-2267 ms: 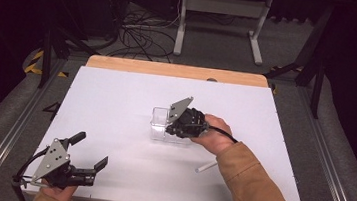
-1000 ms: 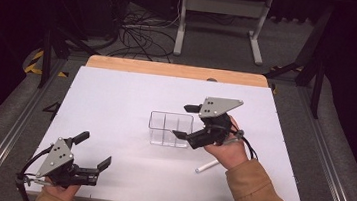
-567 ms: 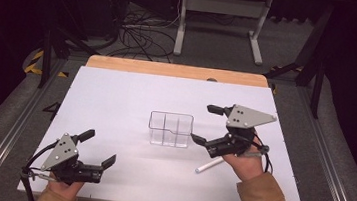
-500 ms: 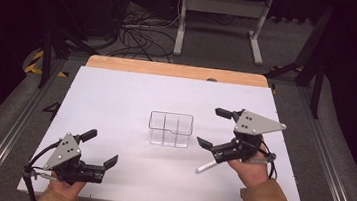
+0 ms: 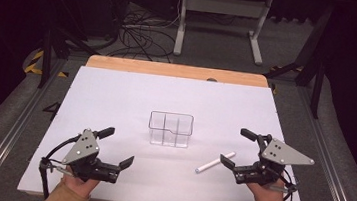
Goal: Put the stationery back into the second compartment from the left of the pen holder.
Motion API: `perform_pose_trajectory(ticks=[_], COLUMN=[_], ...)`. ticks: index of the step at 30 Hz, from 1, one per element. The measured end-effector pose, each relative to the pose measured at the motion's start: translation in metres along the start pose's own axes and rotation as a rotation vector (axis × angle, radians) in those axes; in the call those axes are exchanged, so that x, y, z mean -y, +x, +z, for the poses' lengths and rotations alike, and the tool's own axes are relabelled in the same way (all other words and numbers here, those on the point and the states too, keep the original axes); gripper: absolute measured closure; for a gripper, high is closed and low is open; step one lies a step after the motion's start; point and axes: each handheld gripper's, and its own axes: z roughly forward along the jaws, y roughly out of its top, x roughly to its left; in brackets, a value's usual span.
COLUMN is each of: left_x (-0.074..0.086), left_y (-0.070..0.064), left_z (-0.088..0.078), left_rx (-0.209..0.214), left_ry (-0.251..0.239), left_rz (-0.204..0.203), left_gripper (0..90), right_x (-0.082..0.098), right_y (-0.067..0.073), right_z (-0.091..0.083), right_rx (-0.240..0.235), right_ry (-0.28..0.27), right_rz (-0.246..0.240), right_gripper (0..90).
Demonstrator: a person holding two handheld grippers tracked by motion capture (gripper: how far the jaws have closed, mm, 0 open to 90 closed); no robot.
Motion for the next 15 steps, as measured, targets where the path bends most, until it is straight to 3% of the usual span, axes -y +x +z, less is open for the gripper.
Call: perform_pose_trajectory(ticks=[2, 9, 15], left_x=[-0.004, -0.024, -0.038], left_y=[-0.001, -0.010, -0.021], left_z=[0.007, 0.029, 0.054], left_rx=[0.013, 0.071, 0.145], left_ry=[0.004, -0.001, 0.037], left_rz=[0.003, 0.025, 0.033], left_gripper=[0.9, 0.9, 1.0], right_x=[0.008, 0.026, 0.044], right_y=[0.002, 0.004, 0.004], right_z=[-0.002, -0.018, -0.027], right_rx=[0.025, 0.030, 0.050], right_ry=[0.019, -0.003, 0.025], right_rz=[-0.012, 0.032, 0.054], right_gripper=[2.7, 2.6, 3.0])
